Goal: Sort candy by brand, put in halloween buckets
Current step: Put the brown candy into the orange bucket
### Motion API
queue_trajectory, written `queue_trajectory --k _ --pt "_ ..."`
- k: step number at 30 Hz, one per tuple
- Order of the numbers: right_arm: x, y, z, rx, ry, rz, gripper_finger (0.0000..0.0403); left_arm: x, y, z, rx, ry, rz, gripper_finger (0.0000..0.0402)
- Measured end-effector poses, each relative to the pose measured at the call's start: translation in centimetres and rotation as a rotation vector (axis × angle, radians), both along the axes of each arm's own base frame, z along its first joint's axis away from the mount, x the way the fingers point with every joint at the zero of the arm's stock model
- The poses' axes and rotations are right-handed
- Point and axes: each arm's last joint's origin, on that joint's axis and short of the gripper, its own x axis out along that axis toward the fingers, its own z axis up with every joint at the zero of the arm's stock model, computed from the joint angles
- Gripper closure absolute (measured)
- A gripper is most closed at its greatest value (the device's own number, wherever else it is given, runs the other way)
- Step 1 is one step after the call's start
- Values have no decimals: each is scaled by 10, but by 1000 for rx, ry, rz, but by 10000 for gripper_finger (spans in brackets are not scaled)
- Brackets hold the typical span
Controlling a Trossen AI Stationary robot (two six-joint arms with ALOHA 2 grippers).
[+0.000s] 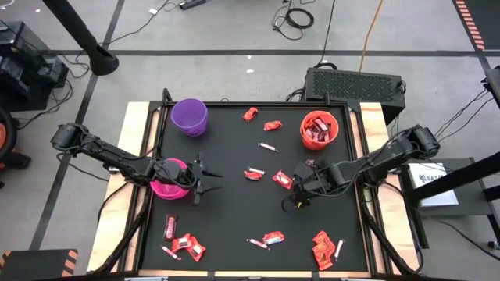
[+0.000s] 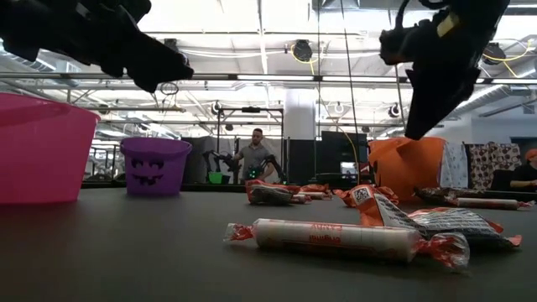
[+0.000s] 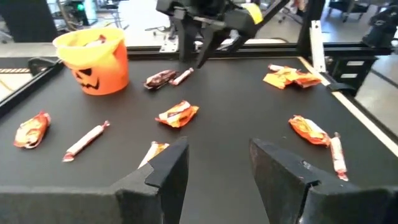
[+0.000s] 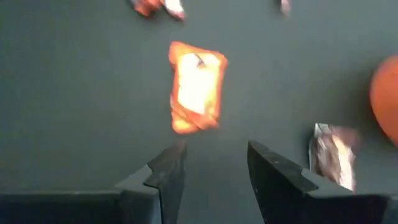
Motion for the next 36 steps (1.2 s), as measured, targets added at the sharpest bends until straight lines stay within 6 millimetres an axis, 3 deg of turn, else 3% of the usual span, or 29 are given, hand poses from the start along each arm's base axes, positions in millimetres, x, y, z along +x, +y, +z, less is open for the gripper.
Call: queue_trajectory --k 5,9,11,14,19,26,30,36 --pt "32 22 -4 -3 -356 352 241 0 0 1 -4 -5 -10 226" --pt "60 36 -4 -132 -716 625 241 1 1 1 -74 15 34 226" --pt "72 41 -9 -199 -805 707 241 2 1 8 -119 83 52 226" --pt "87 42 -22 -303 -881 761 241 4 -6 35 -145 222 35 226" --pt "111 37 -54 -393 -935 775 241 1 -27 67 -183 455 88 226" --pt "154 30 -73 -390 -885 763 241 -7 -57 96 -392 593 62 226" --pt "177 38 -76 -312 -850 855 241 -13 -69 89 -531 755 146 226" --pt "198 50 -79 -284 -699 967 241 -14 -91 62 -680 1059 252 226"
